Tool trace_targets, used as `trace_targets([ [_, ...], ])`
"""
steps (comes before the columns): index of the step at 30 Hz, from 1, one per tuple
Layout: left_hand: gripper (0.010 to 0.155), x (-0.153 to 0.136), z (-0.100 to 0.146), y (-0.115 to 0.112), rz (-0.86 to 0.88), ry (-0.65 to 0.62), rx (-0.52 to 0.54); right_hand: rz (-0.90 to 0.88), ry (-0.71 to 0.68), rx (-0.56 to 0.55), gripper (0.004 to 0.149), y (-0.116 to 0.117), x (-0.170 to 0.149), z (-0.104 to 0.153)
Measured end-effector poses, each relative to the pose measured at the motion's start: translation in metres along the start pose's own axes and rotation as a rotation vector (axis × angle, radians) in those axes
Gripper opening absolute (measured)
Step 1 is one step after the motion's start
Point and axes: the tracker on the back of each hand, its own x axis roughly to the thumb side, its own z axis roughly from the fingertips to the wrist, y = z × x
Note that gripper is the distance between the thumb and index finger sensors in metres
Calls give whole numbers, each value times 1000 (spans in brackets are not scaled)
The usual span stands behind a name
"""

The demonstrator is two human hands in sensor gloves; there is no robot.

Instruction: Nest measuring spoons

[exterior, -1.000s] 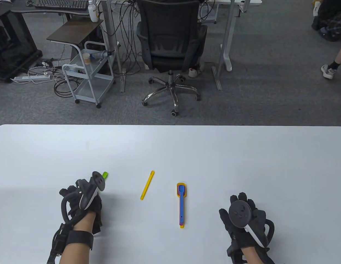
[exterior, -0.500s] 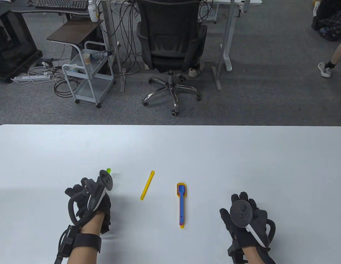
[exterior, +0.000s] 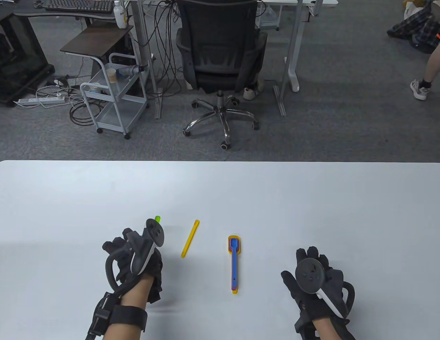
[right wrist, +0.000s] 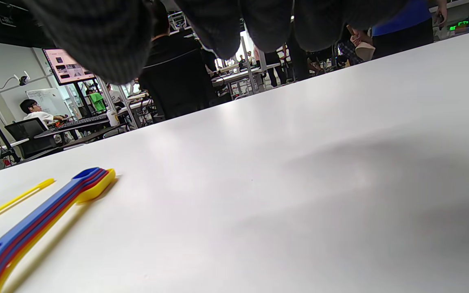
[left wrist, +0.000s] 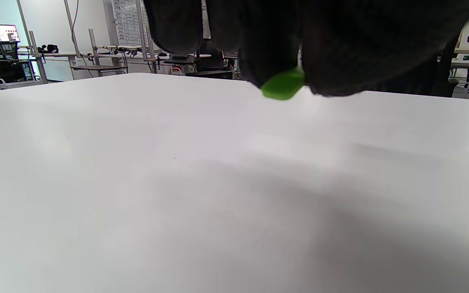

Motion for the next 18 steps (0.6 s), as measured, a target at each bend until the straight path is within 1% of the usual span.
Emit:
trace_targets([
  [4,49,10,10,2,25,-19,-3,5,0,6,79,0,1,0],
  [18,50,58,51,12,59,-72,-2,-1,16,2,78,-1,-1,0],
])
